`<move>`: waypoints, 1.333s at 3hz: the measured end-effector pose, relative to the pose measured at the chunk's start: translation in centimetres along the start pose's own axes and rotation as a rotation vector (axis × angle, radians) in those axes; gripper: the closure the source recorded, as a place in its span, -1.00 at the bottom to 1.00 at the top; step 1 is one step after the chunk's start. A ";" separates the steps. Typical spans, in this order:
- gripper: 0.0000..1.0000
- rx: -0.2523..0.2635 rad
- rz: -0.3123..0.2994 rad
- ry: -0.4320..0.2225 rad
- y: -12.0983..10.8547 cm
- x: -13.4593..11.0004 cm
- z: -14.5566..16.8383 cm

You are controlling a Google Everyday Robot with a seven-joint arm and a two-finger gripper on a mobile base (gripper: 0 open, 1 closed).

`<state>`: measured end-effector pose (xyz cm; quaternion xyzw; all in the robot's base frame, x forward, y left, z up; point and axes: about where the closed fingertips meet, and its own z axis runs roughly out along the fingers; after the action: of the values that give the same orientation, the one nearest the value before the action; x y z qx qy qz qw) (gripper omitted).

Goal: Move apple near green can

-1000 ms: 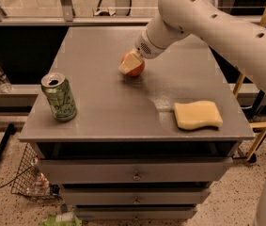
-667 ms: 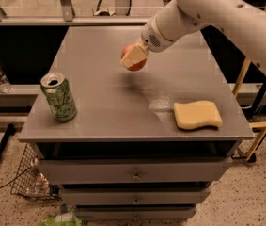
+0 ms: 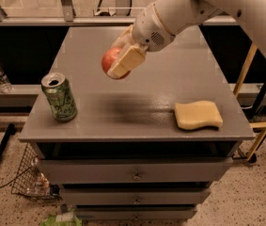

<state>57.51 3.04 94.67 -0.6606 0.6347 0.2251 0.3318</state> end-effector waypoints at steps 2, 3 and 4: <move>1.00 -0.025 -0.082 0.001 0.6 -0.1 0.3; 1.00 -0.089 -0.100 0.033 1.2 -0.5 2.3; 1.00 -0.171 -0.126 0.063 2.2 -1.3 4.8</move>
Offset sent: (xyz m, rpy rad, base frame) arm -0.0072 0.0030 -0.0019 -0.0138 -0.0400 0.0762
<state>55.79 7.42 92.00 -0.7317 0.5806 0.2364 0.2678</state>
